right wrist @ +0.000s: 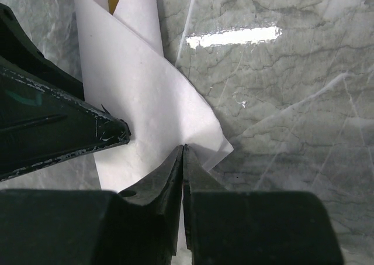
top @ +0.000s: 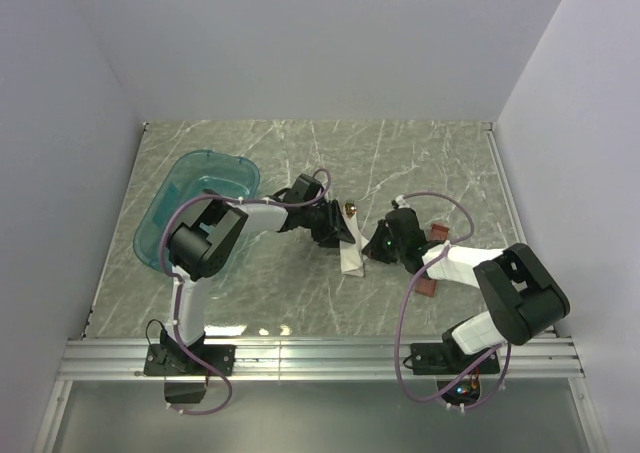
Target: Place the utensils on the paper napkin and roll it up
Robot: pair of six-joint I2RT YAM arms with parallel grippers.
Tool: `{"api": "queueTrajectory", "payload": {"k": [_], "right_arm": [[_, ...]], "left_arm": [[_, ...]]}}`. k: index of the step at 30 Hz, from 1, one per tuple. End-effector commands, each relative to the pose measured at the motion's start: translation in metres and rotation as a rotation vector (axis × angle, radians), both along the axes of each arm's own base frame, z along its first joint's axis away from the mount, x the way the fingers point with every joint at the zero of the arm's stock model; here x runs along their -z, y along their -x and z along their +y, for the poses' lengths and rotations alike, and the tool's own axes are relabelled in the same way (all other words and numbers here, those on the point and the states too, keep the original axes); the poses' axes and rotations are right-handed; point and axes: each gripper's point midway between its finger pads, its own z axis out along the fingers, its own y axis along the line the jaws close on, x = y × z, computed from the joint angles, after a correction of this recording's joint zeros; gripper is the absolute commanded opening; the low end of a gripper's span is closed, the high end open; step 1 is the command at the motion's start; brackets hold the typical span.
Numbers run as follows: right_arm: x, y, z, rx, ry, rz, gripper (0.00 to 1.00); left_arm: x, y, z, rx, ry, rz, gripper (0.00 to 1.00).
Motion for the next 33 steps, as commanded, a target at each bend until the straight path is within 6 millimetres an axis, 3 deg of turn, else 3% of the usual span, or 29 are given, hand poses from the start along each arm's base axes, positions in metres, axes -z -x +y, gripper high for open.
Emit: {"api": "queueTrajectory", "payload": {"k": [1, 6, 12, 33], "right_arm": [[0.028, 0.02, -0.027, 0.07, 0.112, 0.095, 0.1], [0.032, 0.022, -0.052, 0.226, 0.197, 0.143, 0.06], [0.035, 0.027, -0.063, 0.288, 0.248, 0.161, 0.06], [0.034, 0.032, -0.058, 0.275, 0.271, 0.158, 0.05]], "left_arm": [[0.058, 0.017, 0.027, -0.024, -0.184, 0.088, 0.45], [0.053, 0.016, 0.031, -0.046, -0.184, 0.072, 0.46], [0.052, 0.013, 0.028, -0.044, -0.156, 0.068, 0.46], [0.064, 0.017, 0.023, -0.052, -0.165, 0.133, 0.5]]}}
